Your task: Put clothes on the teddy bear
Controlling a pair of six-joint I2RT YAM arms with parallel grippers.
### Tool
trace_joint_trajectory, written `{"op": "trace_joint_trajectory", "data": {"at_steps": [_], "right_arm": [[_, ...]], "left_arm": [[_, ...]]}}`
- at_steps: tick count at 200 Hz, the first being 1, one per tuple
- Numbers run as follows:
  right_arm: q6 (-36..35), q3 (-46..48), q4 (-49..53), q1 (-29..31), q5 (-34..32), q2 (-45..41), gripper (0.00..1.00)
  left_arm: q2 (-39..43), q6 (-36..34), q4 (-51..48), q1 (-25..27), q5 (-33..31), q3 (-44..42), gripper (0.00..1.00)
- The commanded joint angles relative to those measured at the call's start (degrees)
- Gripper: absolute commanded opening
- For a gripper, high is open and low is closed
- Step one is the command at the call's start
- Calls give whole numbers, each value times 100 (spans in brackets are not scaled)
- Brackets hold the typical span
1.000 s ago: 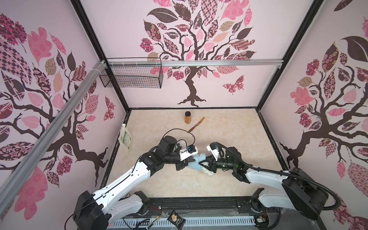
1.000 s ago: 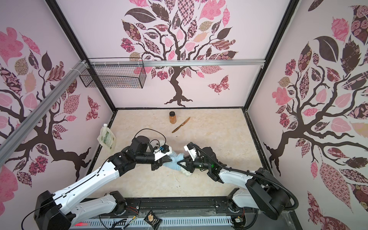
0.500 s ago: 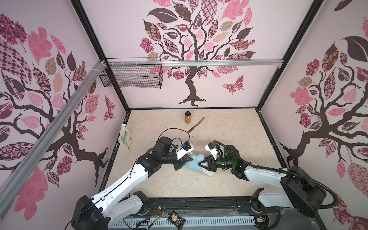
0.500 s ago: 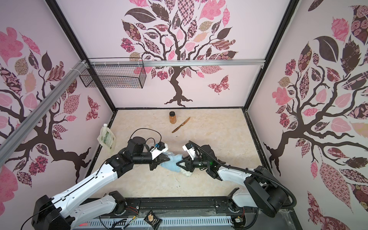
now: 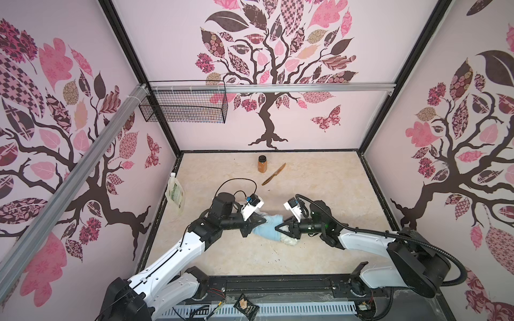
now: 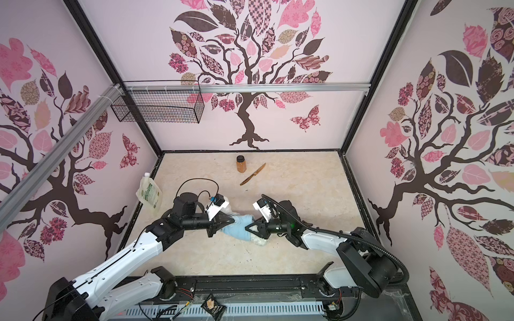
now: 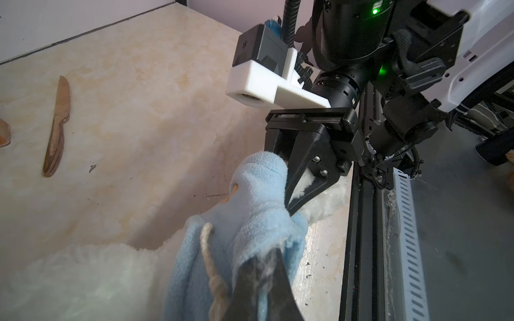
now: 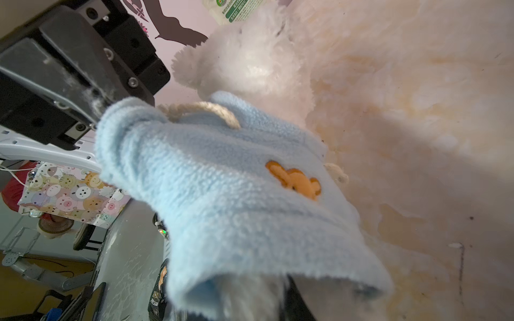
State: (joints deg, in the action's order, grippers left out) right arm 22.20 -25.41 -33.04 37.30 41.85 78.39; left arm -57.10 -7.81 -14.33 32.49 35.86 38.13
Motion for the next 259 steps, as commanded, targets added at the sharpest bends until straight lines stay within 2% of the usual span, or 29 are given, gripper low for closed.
{"op": "trace_joint_trajectory", "data": {"at_steps": [1,32,53,69,91,121,140,151,172,198,217,233,259], "right_arm": [[194,-97,648,-221,-370,300,23],[509,-190,658,-343,-196,644,18],[692,-250,676,-402,-123,859,17],[865,-305,652,-462,64,1021,15],[997,-394,647,-520,176,1164,14],[886,-589,738,-538,419,1227,13],[651,-710,1015,-537,430,1240,13],[556,-769,1142,-537,452,1317,13],[536,-812,1159,-546,439,1517,13],[540,-934,1150,-567,426,1725,17],[501,-957,1200,-568,339,1750,20],[414,-948,1306,-575,251,1754,21],[287,-897,1413,-574,172,1756,21]], "left_arm": [[212,265,330,-143,203,-112,0],[352,765,746,-389,632,-374,0],[395,744,694,-398,867,-459,0],[369,112,221,-378,984,-417,0],[400,-768,-555,-180,773,-309,0],[197,-1771,-1290,321,-65,-102,0],[-85,-2350,-1668,543,-284,125,0],[-125,-2536,-1655,647,-214,147,0],[30,-2705,-1431,671,308,77,0],[224,-2279,-970,663,659,58,0],[232,-1881,-638,346,1197,60,0],[321,-1294,-54,50,1548,-108,0],[493,-353,990,-159,1589,-492,0]]}}
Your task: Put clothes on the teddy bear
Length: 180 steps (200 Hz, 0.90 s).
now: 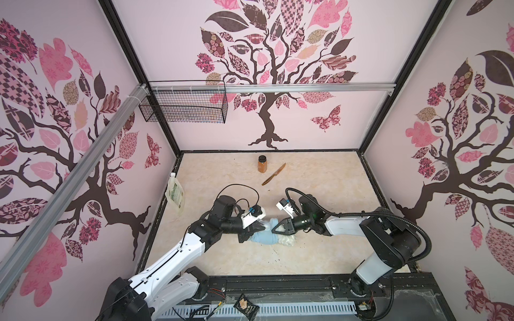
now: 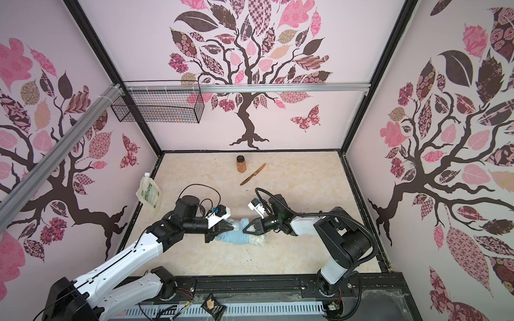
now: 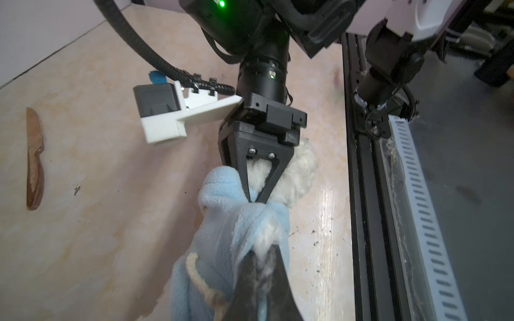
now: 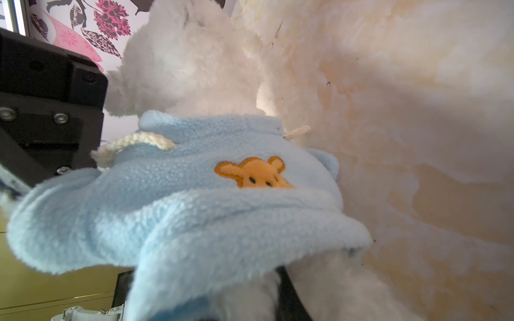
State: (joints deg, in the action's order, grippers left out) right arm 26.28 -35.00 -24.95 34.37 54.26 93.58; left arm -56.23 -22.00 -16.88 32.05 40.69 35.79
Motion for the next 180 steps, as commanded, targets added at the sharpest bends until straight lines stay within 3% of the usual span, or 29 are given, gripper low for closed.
{"op": "trace_joint_trajectory", "data": {"at_steps": [1,40,75,100,113,135,157,172,180], "right_arm": [[-127,68,605,-281,-1073,239,21],[-187,142,532,-279,-1147,174,12],[-393,143,834,-281,-1466,38,8],[-366,102,892,-281,-1524,111,7],[-312,103,858,-277,-1549,142,7],[-288,106,825,-299,-1580,158,7],[-278,44,657,-311,-1320,132,7],[-162,88,347,-300,-1065,21,7],[-204,81,282,-254,-983,-66,7]], "left_arm": [[413,1083,1269,-122,1098,-275,0],[208,1837,1423,-211,251,-296,0],[297,3066,2036,-514,-250,-505,0],[415,3227,2203,-525,-155,-685,0],[443,2912,1944,-521,135,-690,0],[508,1554,703,-402,424,-434,0],[351,35,-919,186,-716,31,0],[149,-261,-1206,336,-1315,207,0],[83,-282,-1190,337,-1392,272,6]]}}
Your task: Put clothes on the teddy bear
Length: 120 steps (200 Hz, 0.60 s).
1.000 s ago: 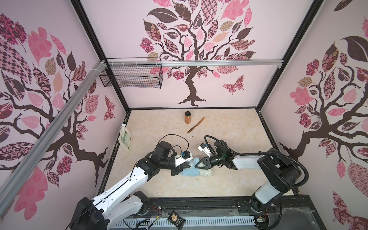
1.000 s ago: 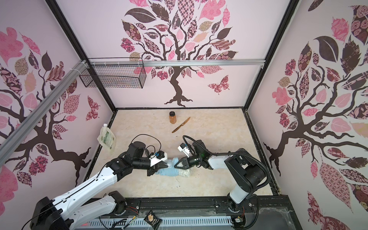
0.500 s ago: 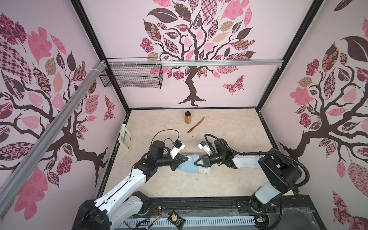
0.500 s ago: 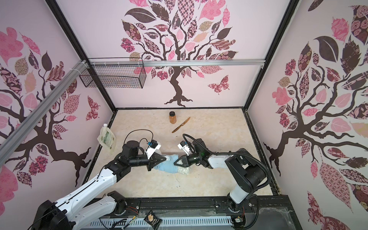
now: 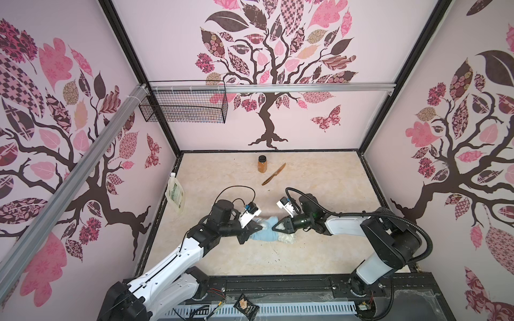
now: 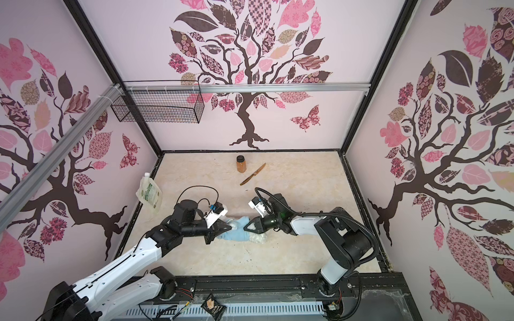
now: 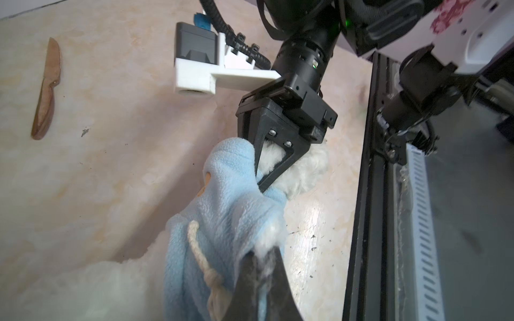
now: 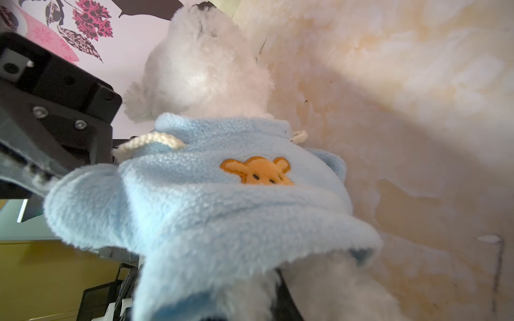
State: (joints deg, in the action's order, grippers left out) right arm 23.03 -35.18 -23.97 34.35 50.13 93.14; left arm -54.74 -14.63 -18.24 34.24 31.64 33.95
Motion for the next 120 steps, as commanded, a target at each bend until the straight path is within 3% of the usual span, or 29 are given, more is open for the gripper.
{"op": "trace_joint_trajectory", "data": {"at_steps": [1,14,44,76,120], "right_arm": [[101,95,187,-235,-560,-41,7],[-30,56,279,-124,-561,-157,7],[-81,115,331,-42,-591,-326,7],[-106,118,342,-42,-610,-367,7],[-70,86,254,-33,-548,-236,6]], "left_arm": [[-68,-1017,-1048,122,-490,463,7],[-77,-843,-730,135,-571,485,18],[133,-454,-39,138,-457,507,28],[277,-337,347,146,-377,615,29],[-465,-796,-60,361,-608,1249,22]]}}
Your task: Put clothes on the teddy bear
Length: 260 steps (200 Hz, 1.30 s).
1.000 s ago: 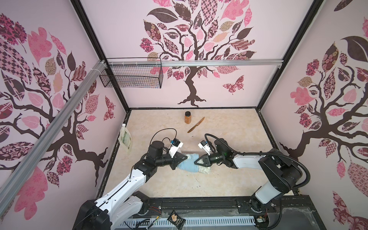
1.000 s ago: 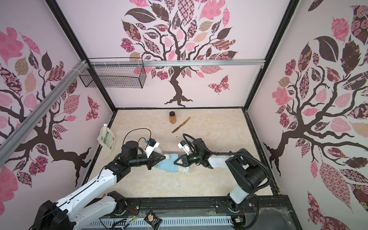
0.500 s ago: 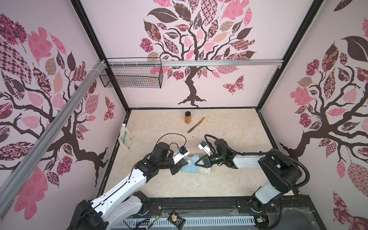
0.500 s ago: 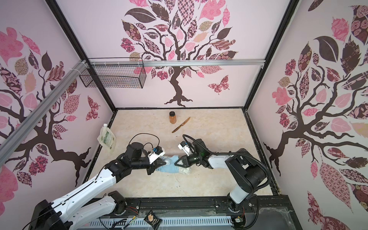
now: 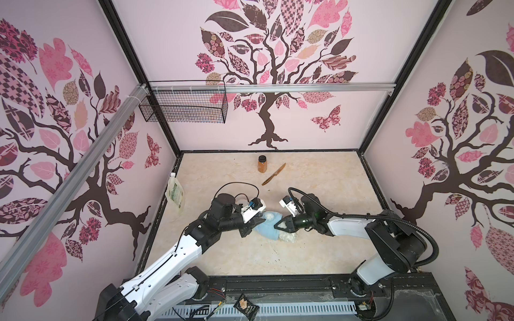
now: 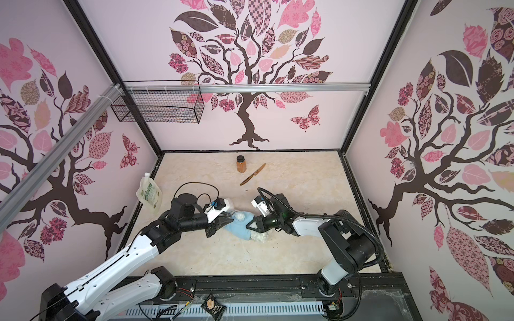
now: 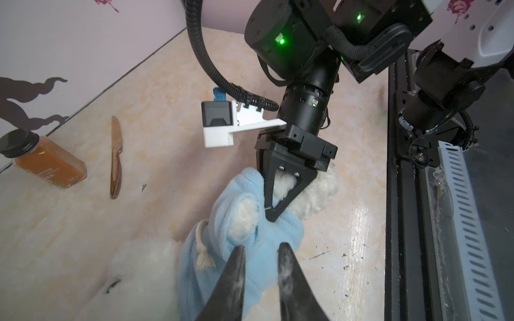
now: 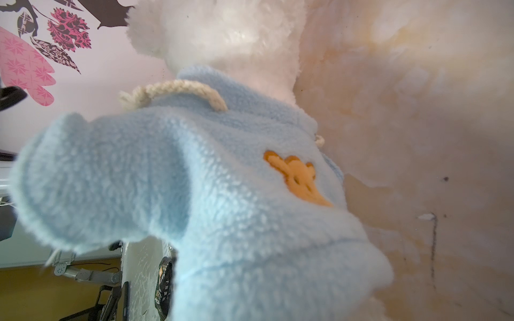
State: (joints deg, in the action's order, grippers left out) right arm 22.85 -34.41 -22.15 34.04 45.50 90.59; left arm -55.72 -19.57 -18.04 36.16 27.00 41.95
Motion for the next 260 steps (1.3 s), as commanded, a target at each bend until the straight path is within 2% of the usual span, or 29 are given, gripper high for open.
{"op": "trace_joint_trajectory", "data": {"at_steps": [1,29,58,120,163,228,260], "right_arm": [[-53,7,71,-2,-85,20,7],[-48,-4,62,2,-76,12,6],[-67,26,60,-3,-47,3,6],[-53,66,-34,-3,-2,47,6],[-70,48,-35,-2,40,78,6],[-62,18,-35,-3,74,78,5],[-68,15,-36,-3,88,64,5]], "left_arm": [[-381,-319,-87,179,-161,460,22],[-894,-687,-298,494,-509,735,21],[-1239,-793,-222,497,-791,883,21],[-1610,-860,-293,497,-948,1002,22],[-1793,-1083,-463,498,-1432,993,26],[-2262,-607,-736,499,-1760,1173,28],[-2561,-360,-1068,502,-1969,1362,36]]}}
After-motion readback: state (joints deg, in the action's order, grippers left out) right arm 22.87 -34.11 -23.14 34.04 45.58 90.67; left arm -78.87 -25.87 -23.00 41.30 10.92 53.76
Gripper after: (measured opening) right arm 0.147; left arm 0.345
